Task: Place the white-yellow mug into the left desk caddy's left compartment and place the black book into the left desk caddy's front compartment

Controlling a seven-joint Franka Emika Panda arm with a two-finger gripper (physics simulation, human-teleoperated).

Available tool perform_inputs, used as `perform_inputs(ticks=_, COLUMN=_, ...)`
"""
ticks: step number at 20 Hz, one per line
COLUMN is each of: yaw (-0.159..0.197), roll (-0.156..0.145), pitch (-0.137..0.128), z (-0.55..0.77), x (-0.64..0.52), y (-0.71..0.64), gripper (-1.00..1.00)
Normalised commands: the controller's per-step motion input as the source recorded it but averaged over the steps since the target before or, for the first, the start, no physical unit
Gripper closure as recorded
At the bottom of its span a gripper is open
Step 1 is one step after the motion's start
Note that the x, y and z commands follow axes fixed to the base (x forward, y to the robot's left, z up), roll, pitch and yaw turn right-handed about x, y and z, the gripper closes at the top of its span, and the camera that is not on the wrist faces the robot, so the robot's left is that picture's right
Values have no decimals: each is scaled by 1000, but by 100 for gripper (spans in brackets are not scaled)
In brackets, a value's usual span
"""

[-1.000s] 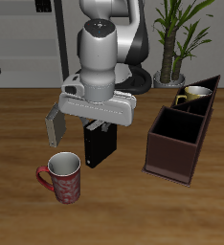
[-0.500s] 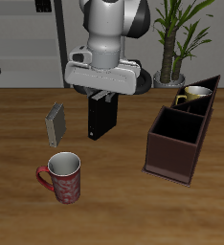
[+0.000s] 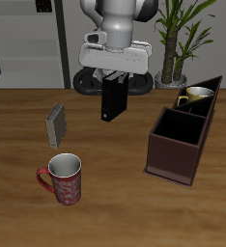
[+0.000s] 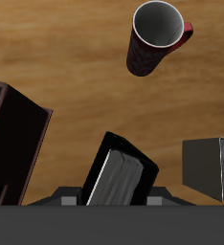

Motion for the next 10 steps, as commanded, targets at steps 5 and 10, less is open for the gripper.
perform_inputs(ticks=5, yaw=15, roll=-21, pitch=-28, z=21, x=-297, y=313, gripper=100)
perform_inputs(ticks=10, yaw=36, roll=-69, pitch=-67, z=88, x=-323, y=298, gripper=100)
